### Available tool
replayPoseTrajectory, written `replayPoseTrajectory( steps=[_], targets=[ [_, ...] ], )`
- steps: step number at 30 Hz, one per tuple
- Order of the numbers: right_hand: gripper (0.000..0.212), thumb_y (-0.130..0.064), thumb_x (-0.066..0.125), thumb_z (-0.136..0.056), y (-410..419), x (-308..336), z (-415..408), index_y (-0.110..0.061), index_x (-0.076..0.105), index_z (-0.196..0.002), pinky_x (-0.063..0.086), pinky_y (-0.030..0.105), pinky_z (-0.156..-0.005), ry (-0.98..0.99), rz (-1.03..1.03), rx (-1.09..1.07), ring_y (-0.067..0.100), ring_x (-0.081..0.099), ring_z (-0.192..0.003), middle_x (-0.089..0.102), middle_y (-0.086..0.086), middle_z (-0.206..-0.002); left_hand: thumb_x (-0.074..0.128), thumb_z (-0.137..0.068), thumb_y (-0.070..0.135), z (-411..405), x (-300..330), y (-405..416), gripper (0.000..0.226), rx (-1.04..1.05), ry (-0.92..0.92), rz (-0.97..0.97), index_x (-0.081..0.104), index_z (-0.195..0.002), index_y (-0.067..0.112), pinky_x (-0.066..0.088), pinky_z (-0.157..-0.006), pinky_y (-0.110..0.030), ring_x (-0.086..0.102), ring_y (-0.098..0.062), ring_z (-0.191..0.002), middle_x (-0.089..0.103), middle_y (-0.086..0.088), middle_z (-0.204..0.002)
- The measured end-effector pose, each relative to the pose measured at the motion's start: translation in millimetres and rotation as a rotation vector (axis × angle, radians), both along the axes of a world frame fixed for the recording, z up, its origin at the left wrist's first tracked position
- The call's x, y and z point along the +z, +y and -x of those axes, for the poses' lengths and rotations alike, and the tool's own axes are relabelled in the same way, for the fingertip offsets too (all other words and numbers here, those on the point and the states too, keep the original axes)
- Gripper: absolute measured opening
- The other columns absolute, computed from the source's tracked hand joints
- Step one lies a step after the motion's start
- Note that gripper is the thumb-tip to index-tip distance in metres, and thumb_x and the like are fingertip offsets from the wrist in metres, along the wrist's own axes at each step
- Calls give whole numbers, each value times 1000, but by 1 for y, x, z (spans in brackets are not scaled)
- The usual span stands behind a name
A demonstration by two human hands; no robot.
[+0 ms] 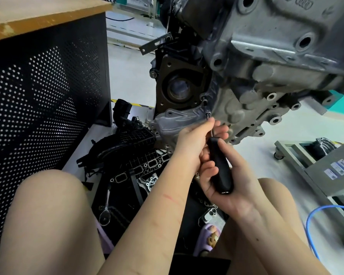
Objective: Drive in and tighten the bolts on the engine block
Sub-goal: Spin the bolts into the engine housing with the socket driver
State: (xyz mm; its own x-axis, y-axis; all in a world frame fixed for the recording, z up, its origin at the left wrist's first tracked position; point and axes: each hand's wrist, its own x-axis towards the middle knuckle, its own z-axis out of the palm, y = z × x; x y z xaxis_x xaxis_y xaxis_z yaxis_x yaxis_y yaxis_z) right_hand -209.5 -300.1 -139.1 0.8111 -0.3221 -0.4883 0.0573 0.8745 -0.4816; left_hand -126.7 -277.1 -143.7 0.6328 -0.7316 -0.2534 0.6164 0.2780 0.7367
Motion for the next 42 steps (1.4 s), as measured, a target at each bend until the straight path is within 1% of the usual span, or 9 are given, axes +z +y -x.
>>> replayPoseTrajectory(
  steps=[4,9,15,20,24,29,35,39,42],
  targets=[
    [36,-34,56,-81,-4,0,2,-3,66,-65,42,11,-35,26,-2,-13,6,51,-38,58,5,-58,57,-90,21,1,-1,-2,17,34,-54,-38,59,-76,13,33,-35,-13,62,0,-47,65,6,-52],
    [41,-33,44,-92,-10,6,3,-6,59,-66,36,10,-31,54,-48,43,5,46,-32,57,4,-54,48,-96,22,0,2,-3,21,-31,-74,13,57,-83,9,44,-45,-22,64,-8,-49,67,2,-55],
    [36,-43,63,-74,-6,9,4,-8,62,-65,40,12,-34,94,99,83,7,51,-41,55,1,-60,55,-92,25,0,4,-2,24,60,-211,-148,62,-71,17,29,-36,-13,42,-5,-29,66,0,-57],
    [27,-27,57,-76,-8,8,7,-6,67,-62,41,11,-33,56,59,-14,7,52,-38,56,2,-55,55,-92,24,8,5,-10,32,132,-190,-154,58,-62,15,31,-40,-16,50,-10,-43,62,7,-48],
    [24,-22,63,-65,-12,15,8,-1,66,-56,40,12,-32,12,-15,45,7,51,-34,58,2,-51,42,-98,25,7,6,-8,28,15,-101,-49,58,-80,10,36,-36,-13,60,-10,-46,66,4,-53],
    [31,-36,60,-71,-13,14,9,-6,66,-69,41,13,-32,28,48,92,8,52,-39,58,3,-59,50,-94,23,6,8,-6,24,17,-59,-58,59,-77,10,42,-38,-14,57,-6,-41,65,5,-50],
    [19,-28,58,-69,-14,10,13,-10,62,-76,41,12,-36,60,123,82,6,50,-41,55,-1,-58,56,-91,21,6,4,-12,24,62,-71,-97,60,-70,11,34,-37,-12,56,-6,-40,61,4,-46],
    [25,-30,53,-75,-15,11,12,-8,63,-82,39,14,-35,27,5,91,10,51,-39,60,1,-58,60,-89,25,3,1,-15,31,81,-39,-73,63,-60,11,41,-59,-25,55,-13,-45,60,3,-45],
    [25,-26,54,-73,-16,11,13,-5,60,-84,31,12,-31,4,-30,77,9,44,-34,58,2,-56,52,-93,28,-4,4,-15,30,87,-36,-99,56,-70,10,42,-47,-23,58,-9,-38,61,2,-45]
  ],
)
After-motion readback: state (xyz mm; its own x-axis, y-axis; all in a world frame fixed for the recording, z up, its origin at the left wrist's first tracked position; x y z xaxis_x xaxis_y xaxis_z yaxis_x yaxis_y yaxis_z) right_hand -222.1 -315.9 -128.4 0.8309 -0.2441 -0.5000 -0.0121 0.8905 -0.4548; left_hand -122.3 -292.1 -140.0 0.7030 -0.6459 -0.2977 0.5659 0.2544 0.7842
